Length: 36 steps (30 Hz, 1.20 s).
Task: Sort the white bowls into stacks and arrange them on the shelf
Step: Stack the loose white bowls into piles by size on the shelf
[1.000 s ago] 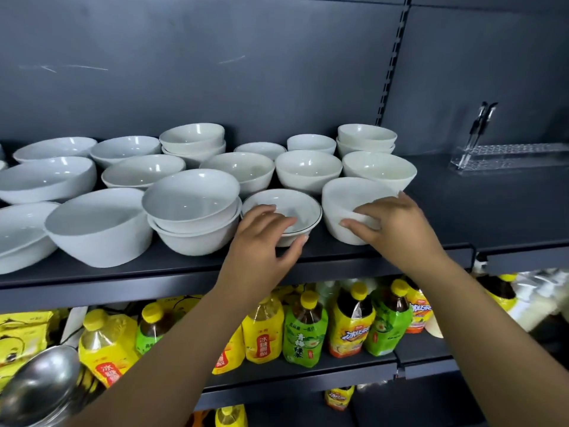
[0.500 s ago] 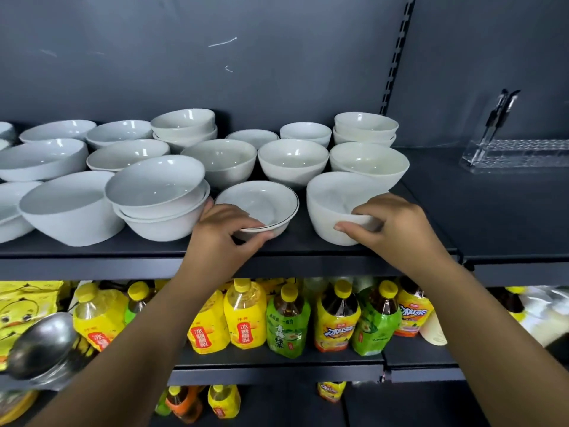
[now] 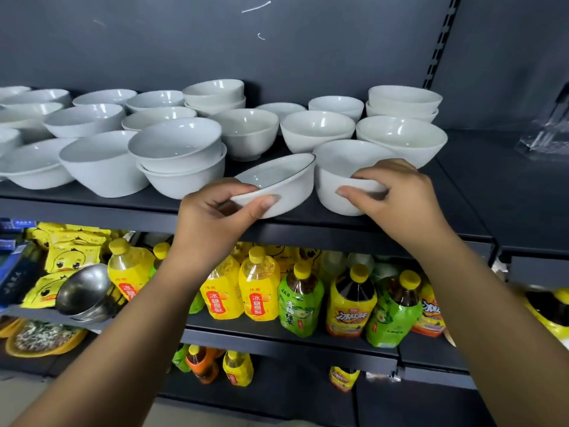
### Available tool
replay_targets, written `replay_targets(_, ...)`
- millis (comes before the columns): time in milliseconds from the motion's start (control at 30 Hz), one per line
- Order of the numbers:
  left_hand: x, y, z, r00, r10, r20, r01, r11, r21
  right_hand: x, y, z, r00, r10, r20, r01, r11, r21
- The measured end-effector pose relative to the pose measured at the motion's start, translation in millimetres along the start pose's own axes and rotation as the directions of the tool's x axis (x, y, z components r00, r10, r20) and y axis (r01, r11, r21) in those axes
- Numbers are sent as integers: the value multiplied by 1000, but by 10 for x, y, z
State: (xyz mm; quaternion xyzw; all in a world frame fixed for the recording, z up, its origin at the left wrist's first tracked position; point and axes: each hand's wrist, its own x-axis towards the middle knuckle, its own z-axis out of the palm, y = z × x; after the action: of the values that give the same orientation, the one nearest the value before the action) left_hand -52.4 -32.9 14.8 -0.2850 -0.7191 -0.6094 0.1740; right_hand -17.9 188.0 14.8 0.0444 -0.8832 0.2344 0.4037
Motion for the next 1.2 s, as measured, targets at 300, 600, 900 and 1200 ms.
replay_targets(300,-71,48,-124,983,-60,-174,76,994,84,97,-27,170,997,-74,13,72,994,88)
replay_targets(600,-145,217,-306,976,-62,-210,56,998,-36,283,-535,-26,972,-202,-124,231,924,306)
replay_targets(900,-210,580,-1004,960,150,-237,-141,989,56,614,-1400,362,893,-271,359,-208,460,863)
replay_targets(1200,-84,361,-2199,946,-18,-323,14,1000,-15,807,-2223,1076,834,-364,414,-208,487,848)
